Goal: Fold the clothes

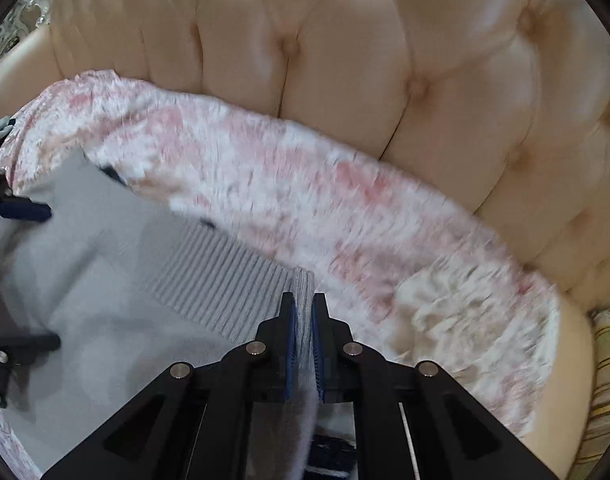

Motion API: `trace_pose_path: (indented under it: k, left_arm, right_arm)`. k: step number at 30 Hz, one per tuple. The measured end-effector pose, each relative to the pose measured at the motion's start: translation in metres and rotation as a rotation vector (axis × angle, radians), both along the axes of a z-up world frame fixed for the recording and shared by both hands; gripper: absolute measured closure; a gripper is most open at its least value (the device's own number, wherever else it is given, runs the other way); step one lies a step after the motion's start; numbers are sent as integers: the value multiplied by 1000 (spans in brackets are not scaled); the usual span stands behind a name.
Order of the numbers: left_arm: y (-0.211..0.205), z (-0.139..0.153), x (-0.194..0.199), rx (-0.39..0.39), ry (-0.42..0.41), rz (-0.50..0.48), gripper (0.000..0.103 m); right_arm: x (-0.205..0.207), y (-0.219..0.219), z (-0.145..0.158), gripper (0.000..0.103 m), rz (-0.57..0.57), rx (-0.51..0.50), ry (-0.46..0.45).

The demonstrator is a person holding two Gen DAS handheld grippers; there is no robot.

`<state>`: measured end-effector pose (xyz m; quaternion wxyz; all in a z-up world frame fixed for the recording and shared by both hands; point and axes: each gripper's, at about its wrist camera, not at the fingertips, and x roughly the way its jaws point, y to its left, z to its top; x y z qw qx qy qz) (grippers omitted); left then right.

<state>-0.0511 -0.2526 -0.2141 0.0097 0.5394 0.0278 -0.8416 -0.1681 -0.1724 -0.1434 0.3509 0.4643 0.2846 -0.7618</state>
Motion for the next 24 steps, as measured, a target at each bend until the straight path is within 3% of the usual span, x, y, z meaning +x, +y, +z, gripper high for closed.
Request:
trace_pose_path:
  k: [2, 4, 6, 7, 11, 15, 19, 21, 24]
  left_arm:
    - [-2, -1, 1, 12, 8, 3, 0]
    - [-4, -1, 2, 22, 8, 7, 0]
    - [-3, 6, 4, 15, 30, 19, 0]
    - [-2, 11, 6, 9, 45, 26, 0]
    - [2, 28, 14, -14, 103, 54, 0]
    - [25, 42, 13, -65, 135, 7, 0]
    - [43, 20, 2, -153, 30, -47, 0]
    - [41, 8, 3, -132, 31, -49, 0]
    - [24, 2, 2, -15, 15, -11, 0]
  right_arm:
    - [-5, 6, 0, 91, -43, -44, -27]
    - [-13, 20, 10, 72, -114, -118, -82]
    - [-18, 40, 28, 69, -198, -218, -134]
    - [-13, 51, 42, 69, -209, -278, -130]
    - [33, 88, 76, 63, -188, -283, -55]
    - [81, 112, 63, 59, -183, -223, -69]
    - [120, 132, 44, 59, -203, -254, -120]
    - [133, 136, 34, 59, -219, -255, -132]
    - [140, 141, 27, 59, -238, -284, -135]
